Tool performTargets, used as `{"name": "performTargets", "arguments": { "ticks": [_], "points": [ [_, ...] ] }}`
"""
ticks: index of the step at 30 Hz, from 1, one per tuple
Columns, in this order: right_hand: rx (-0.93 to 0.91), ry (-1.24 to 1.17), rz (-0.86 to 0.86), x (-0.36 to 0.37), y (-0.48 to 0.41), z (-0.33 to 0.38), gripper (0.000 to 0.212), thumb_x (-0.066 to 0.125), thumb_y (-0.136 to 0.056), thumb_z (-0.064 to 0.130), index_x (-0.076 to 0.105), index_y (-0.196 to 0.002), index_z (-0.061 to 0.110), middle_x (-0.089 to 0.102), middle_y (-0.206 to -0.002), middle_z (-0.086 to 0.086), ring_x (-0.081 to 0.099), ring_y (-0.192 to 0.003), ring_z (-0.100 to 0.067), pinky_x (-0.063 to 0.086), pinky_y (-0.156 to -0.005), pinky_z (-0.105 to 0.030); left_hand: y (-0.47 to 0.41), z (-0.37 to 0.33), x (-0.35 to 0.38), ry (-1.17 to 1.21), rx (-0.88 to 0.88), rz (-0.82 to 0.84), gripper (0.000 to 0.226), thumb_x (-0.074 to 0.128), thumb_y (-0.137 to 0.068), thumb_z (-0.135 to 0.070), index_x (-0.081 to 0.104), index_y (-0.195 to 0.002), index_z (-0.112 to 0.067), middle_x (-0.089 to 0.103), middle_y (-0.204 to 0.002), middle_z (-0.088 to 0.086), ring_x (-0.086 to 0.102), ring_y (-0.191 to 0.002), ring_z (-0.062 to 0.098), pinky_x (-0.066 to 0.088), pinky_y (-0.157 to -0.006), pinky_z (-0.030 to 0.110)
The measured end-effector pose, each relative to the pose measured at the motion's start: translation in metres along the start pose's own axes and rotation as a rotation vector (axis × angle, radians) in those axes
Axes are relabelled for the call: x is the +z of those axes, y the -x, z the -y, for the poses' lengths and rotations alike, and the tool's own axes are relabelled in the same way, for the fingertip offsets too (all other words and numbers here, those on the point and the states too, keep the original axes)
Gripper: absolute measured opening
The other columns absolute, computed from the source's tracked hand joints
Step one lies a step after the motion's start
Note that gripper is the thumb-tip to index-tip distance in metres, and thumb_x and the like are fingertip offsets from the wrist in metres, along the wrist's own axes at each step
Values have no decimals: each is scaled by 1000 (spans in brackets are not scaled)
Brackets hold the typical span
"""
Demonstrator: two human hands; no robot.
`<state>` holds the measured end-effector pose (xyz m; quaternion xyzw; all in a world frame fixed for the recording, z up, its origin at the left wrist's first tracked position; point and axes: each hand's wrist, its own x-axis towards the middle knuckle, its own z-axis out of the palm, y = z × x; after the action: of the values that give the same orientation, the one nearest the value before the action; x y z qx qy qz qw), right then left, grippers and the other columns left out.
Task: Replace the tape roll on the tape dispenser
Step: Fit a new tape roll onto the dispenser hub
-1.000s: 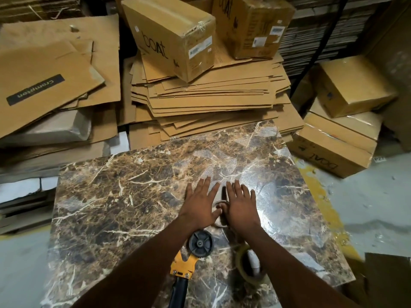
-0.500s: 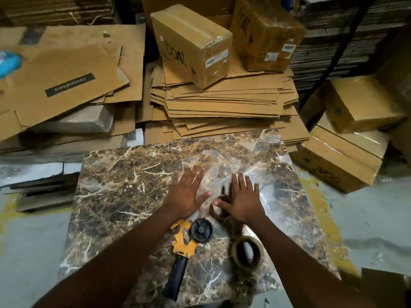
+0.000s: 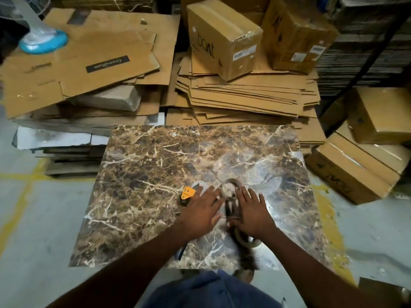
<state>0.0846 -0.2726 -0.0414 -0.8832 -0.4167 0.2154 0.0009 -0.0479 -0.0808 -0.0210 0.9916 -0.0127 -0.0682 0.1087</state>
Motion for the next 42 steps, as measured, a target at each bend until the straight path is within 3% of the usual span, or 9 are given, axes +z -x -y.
{"name": "performTargets", "arguments": {
  "ticks": [6,10,13,21,29,35,42],
  "points": [
    [24,-23,123,30,55,-33,127,50,-69,86,-10,-160,21,-9,-170,-8,-1,-156,-33,6,-124,-56,-5,-69,40,99,121,179,93,55,-97,-60,13,-169,-19,11,-178,10,8,-164,30,-5,-130,51],
    [17,-28,128,42,79,-50,120,56,-75,80,-2,-161,20,-2,-171,-5,9,-155,-31,12,-123,-52,-14,-85,48,50,160,301,104,62,-93,-58,3,-169,-19,10,-178,6,15,-162,31,10,-132,55],
    [21,-50,121,46,87,-56,114,64,-78,65,3,-161,18,7,-170,-4,16,-153,-31,15,-123,-50,-22,-87,49,1,152,336,112,71,-90,-54,-3,-168,-20,11,-177,8,17,-161,33,16,-130,57],
    [1,-121,42,43,90,-57,97,66,-76,40,19,-157,15,34,-161,-5,32,-143,-29,24,-119,-48,-34,-89,54,-43,142,360,116,75,-90,-48,-6,-169,-21,16,-175,7,21,-160,31,18,-129,56],
    [-30,-175,0,45,82,-58,90,69,-79,39,26,-154,14,43,-155,-5,37,-138,-28,27,-117,-51,-36,-93,54,-1,91,373,116,76,-90,-46,-6,-169,-22,17,-175,10,26,-158,30,21,-129,54],
    [-43,-183,-31,39,80,-58,81,64,-82,35,28,-152,16,48,-151,-3,41,-132,-27,29,-115,-50,-37,-93,51,46,75,322,116,77,-89,-47,-2,-170,-23,28,-171,8,38,-150,29,30,-125,49],
    [-109,-174,-102,19,58,-45,95,73,-74,44,26,-153,18,58,-138,-2,45,-127,-27,35,-110,-48,-30,-63,26,75,91,211,112,74,-89,-45,0,-170,-22,33,-168,9,41,-147,32,35,-120,48]
  ]
}}
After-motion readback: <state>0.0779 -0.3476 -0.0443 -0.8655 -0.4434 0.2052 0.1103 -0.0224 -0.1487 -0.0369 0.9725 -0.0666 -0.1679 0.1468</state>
